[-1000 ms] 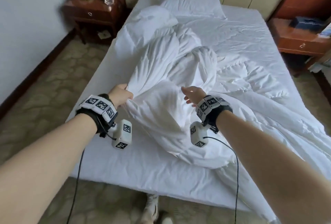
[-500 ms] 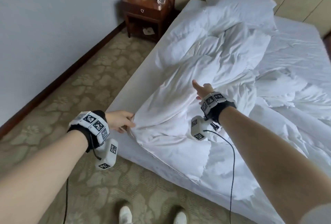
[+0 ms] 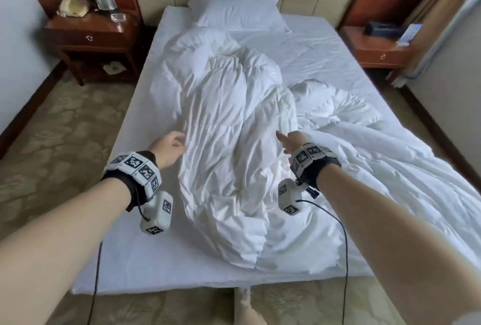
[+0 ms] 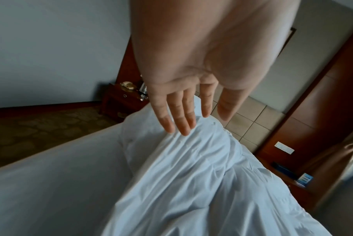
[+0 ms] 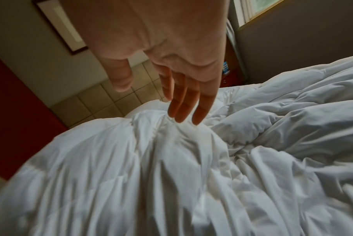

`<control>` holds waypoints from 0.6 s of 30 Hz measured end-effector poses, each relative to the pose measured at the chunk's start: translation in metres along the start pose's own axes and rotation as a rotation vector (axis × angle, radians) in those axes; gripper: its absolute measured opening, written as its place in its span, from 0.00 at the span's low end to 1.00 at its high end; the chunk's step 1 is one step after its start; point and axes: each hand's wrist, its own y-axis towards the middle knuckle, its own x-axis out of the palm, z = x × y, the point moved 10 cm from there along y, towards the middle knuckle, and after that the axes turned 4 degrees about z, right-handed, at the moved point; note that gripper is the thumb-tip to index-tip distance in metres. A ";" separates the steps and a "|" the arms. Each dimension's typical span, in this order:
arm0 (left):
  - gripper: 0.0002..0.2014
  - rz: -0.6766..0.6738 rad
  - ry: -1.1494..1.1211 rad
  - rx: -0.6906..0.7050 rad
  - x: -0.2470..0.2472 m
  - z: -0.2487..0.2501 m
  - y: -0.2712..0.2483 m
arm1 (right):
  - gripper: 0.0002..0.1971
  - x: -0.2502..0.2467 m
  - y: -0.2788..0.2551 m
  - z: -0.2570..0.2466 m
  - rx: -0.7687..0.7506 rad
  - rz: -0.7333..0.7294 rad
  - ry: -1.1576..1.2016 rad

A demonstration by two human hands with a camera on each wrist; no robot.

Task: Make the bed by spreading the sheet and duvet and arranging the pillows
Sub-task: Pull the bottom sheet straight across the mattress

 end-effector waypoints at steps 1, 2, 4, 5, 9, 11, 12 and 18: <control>0.21 -0.010 0.007 0.005 0.008 0.009 0.017 | 0.33 -0.008 0.017 0.004 0.018 0.017 -0.015; 0.21 -0.018 0.011 0.004 0.016 0.015 0.031 | 0.34 -0.013 0.034 0.008 0.029 0.032 -0.007; 0.20 0.003 0.041 0.005 0.029 0.026 0.066 | 0.35 -0.020 0.070 0.015 0.061 0.052 0.026; 0.20 0.034 0.077 0.011 0.034 0.031 0.087 | 0.36 -0.021 0.093 0.019 0.085 0.061 0.037; 0.21 0.116 0.153 -0.027 0.049 0.028 0.149 | 0.40 -0.012 0.160 0.034 0.161 0.082 0.033; 0.21 0.133 0.141 -0.066 0.058 0.018 0.170 | 0.41 -0.005 0.188 0.037 0.198 0.088 0.045; 0.21 0.124 0.144 -0.087 0.064 0.013 0.179 | 0.43 -0.001 0.201 0.037 0.210 0.087 0.053; 0.21 0.055 0.216 -0.156 0.084 -0.007 0.223 | 0.51 0.021 0.258 0.034 0.283 0.009 0.254</control>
